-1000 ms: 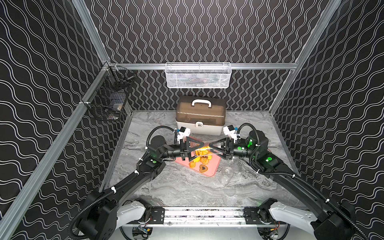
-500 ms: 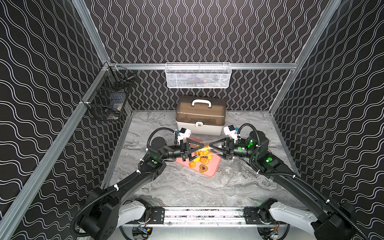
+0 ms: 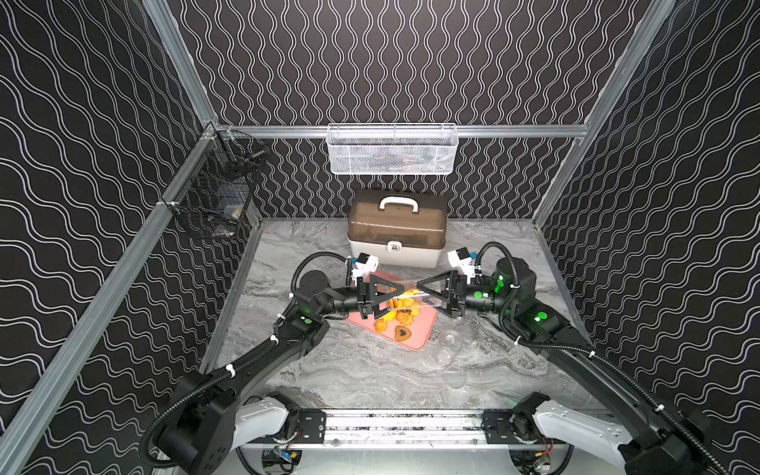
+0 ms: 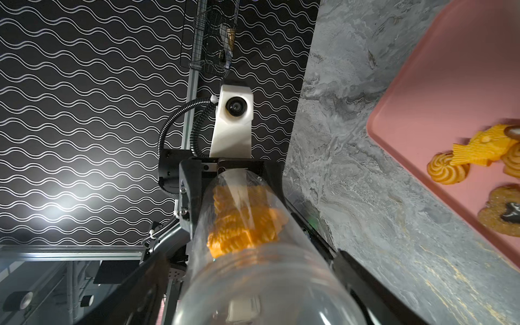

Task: Pour the cookies out of the jar
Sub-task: Pick up the jar from the center of the board, then unscrew the lid from the jar.

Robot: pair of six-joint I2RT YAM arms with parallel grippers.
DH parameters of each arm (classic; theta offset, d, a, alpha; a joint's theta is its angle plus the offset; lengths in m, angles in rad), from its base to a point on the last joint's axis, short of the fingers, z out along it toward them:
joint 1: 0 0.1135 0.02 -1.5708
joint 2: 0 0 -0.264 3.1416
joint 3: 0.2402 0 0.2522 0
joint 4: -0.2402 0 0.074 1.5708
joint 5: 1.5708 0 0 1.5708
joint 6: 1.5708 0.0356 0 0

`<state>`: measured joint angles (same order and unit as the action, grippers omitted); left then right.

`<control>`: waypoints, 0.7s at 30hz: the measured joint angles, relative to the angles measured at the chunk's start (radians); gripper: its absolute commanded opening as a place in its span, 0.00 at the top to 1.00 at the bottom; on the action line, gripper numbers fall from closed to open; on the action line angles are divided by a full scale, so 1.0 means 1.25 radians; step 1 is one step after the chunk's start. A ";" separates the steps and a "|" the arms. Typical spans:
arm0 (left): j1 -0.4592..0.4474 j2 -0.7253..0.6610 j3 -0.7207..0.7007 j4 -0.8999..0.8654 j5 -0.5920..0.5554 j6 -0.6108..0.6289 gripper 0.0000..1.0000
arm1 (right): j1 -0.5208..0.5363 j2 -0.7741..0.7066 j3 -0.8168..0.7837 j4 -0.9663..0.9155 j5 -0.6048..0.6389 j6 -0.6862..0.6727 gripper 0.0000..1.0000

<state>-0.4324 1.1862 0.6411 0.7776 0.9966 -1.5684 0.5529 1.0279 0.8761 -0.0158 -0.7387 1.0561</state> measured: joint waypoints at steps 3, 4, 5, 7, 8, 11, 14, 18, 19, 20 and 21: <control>0.000 0.002 0.000 0.001 0.002 -0.002 0.35 | -0.005 -0.010 0.002 -0.028 0.001 -0.015 0.05; 0.000 0.002 0.000 0.001 0.002 -0.002 0.35 | -0.008 -0.013 0.003 -0.036 0.001 -0.017 0.06; 0.000 0.002 0.000 0.001 0.002 -0.002 0.35 | -0.009 -0.016 0.005 -0.044 0.001 -0.020 0.06; 0.000 0.001 0.000 0.000 0.005 -0.002 0.35 | -0.011 -0.022 0.010 -0.057 0.000 -0.026 0.07; 0.001 0.001 0.000 0.000 0.005 -0.002 0.35 | -0.013 -0.025 0.013 -0.066 -0.003 -0.034 0.08; 0.001 0.000 0.000 0.000 0.008 -0.002 0.35 | -0.019 -0.035 0.020 -0.086 -0.006 -0.044 0.08; 0.002 -0.002 0.000 0.001 0.015 -0.002 0.35 | -0.025 -0.047 0.027 -0.112 -0.007 -0.052 0.10; 0.004 -0.003 0.000 0.005 0.016 -0.002 0.35 | -0.034 -0.054 0.036 -0.140 -0.009 -0.065 0.13; 0.004 -0.003 0.000 0.005 0.016 -0.002 0.35 | -0.036 -0.056 0.036 -0.144 -0.009 -0.067 0.14; 0.004 -0.003 0.000 0.005 0.016 -0.002 0.35 | -0.038 -0.059 0.036 -0.149 -0.009 -0.068 0.15; 0.005 -0.003 0.000 0.005 0.017 -0.002 0.35 | -0.040 -0.061 0.035 -0.150 -0.010 -0.070 0.16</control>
<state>-0.4267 1.1824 0.6415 0.7841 1.0176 -1.5703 0.5034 0.9516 0.9203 -0.2039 -0.7509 0.9684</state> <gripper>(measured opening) 0.652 0.862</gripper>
